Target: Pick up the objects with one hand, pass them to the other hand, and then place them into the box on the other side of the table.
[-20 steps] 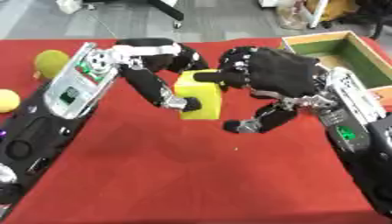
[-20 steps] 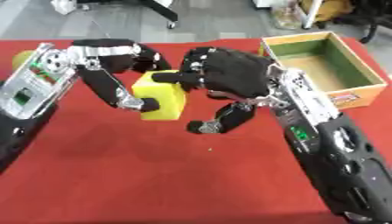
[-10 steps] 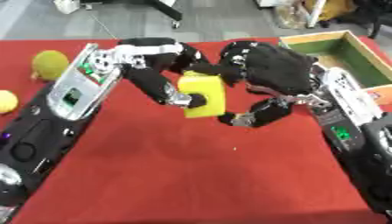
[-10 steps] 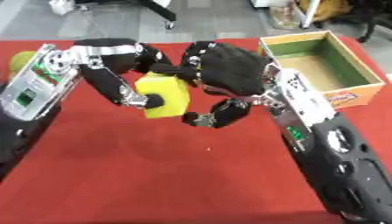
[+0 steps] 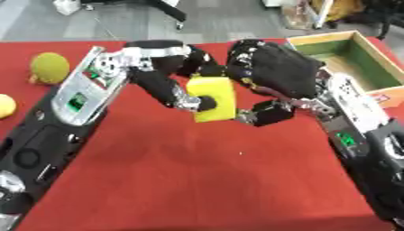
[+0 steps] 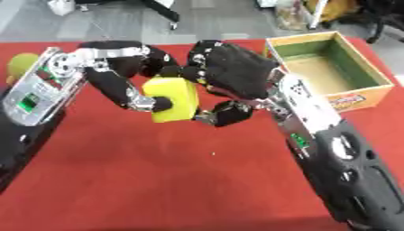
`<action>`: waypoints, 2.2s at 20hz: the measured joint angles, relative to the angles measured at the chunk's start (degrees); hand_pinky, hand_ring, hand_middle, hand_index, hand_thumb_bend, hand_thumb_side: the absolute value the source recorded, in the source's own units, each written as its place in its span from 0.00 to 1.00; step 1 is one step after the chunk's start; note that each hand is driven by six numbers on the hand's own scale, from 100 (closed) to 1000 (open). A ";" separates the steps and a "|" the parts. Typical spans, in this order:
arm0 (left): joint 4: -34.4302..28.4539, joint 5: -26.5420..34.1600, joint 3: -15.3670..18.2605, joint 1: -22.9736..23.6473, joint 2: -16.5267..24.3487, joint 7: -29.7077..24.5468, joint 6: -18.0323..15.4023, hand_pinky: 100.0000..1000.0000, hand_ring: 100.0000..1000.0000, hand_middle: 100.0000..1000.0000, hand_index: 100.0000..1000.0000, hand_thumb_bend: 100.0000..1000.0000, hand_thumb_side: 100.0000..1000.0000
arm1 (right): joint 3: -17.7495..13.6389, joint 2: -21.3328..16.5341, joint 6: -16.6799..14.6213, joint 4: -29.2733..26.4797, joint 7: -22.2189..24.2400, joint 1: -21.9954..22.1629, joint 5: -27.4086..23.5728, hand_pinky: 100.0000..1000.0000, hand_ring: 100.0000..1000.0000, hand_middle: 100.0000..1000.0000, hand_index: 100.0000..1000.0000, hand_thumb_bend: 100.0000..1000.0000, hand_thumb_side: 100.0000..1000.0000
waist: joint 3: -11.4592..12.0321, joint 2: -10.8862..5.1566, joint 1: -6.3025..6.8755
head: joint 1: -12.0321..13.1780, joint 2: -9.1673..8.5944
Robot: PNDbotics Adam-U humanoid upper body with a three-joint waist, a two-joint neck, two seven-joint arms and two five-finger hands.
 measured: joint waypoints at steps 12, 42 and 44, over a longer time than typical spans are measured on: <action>3.95 -1.45 0.09 -0.75 0.52 0.72 -4.39 0.75 0.62 0.58 0.69 0.53 0.54 | 0.54 -0.68 2.44 1.32 -1.09 -0.12 -5.09 0.69 0.51 0.40 0.39 0.00 0.08 | -0.69 0.00 0.00 | 0.09 0.00; -14.20 8.59 23.07 18.94 11.38 23.35 -6.97 0.75 0.63 0.60 0.75 0.52 0.65 | -17.21 -23.69 19.62 32.15 -8.22 -5.64 -19.48 0.69 0.51 0.40 0.39 0.00 0.05 | 2.69 0.07 0.02 | -7.32 0.25; -17.02 8.52 24.40 21.45 10.47 24.16 -6.78 0.75 0.63 0.59 0.75 0.52 0.65 | -19.33 -23.56 20.72 39.63 -10.76 -7.59 -16.96 0.69 0.51 0.40 0.41 0.00 0.06 | 3.53 0.21 0.02 | -8.27 0.27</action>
